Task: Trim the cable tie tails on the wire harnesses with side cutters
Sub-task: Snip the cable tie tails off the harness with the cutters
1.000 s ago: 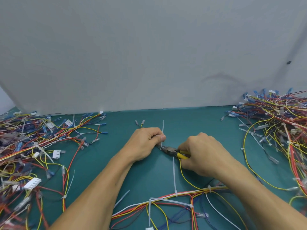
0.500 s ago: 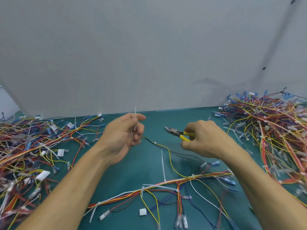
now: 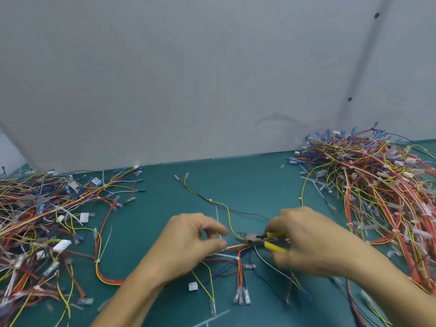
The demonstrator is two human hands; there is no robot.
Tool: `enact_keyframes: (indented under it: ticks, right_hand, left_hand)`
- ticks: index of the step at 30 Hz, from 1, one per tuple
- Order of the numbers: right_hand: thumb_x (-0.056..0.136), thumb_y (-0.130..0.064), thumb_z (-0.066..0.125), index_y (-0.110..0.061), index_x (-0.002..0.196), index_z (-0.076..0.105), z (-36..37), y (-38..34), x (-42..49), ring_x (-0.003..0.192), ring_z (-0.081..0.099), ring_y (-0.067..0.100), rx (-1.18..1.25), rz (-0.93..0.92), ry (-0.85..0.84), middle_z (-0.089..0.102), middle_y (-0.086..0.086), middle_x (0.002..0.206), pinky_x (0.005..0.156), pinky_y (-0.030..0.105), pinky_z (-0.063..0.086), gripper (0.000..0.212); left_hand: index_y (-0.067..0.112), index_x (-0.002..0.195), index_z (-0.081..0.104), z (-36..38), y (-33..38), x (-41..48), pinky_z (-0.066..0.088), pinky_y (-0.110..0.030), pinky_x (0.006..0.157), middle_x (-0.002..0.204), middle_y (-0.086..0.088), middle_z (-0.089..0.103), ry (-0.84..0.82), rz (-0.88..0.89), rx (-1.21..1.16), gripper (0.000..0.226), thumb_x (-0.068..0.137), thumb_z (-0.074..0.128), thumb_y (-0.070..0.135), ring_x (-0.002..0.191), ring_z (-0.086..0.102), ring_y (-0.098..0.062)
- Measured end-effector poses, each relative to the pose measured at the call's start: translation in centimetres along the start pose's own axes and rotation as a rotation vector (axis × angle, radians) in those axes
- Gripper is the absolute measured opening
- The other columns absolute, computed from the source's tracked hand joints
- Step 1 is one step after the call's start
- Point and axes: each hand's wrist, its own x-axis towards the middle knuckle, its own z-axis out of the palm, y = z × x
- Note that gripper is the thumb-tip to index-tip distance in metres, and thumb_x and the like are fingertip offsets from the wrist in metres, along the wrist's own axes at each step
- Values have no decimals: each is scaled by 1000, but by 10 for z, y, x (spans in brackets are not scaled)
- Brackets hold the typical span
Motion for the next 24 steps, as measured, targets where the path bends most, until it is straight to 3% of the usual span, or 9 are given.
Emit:
enact_keyframes:
  ticks: [2,4,9,14,17,21,24]
  right_hand:
    - [76,-45,52,-24,85,52,1,-3,-11,87,52,19,-52,-29,-32,50,-7,90,72,34,47,23]
    - [78,-44,50,-24,90,53,4,-9,-17,90,54,19,-112,-51,-36,48,-8,94,69,32,44,23]
    - [86,-37,43,-22,101,54,9,-26,-23,100,52,25,-260,-66,18,45,-1,101,67,31,28,24]
    - [86,-34,43,-19,101,52,19,-32,-21,103,50,25,-288,-14,57,47,0,105,70,30,27,23]
    - [87,-34,43,-18,101,50,26,-33,-21,103,50,23,-281,24,48,47,0,106,72,29,27,22]
    - [89,-37,43,-24,93,45,31,-33,-25,103,52,26,-222,64,29,41,0,98,66,31,27,14]
    - [90,-43,40,-25,89,36,34,-32,-29,106,53,25,-204,90,37,39,0,98,59,33,23,19]
  left_hand:
    - [35,88,75,4,-6,-6,46,-18,76,81,21,65,-75,53,220,16,73,80,31,78,59,5]
    - [39,97,69,8,-8,-9,49,-27,81,89,22,63,-141,47,311,25,73,76,38,87,58,3]
    - [39,105,63,10,-8,-6,49,-31,77,95,13,62,-119,96,519,22,83,61,43,93,57,-8]
    - [37,97,66,6,-6,-5,49,-29,72,89,13,62,-77,64,559,18,82,58,43,90,58,-9]
    - [32,89,69,2,-8,-4,50,-29,74,82,14,64,-84,38,456,12,82,62,39,83,58,-5]
    - [32,78,74,11,-3,-3,36,-11,60,75,17,64,-88,109,148,2,79,75,31,67,54,4]
    - [30,79,77,19,-3,-1,32,-9,59,74,17,64,-59,138,32,9,77,78,21,62,52,3]
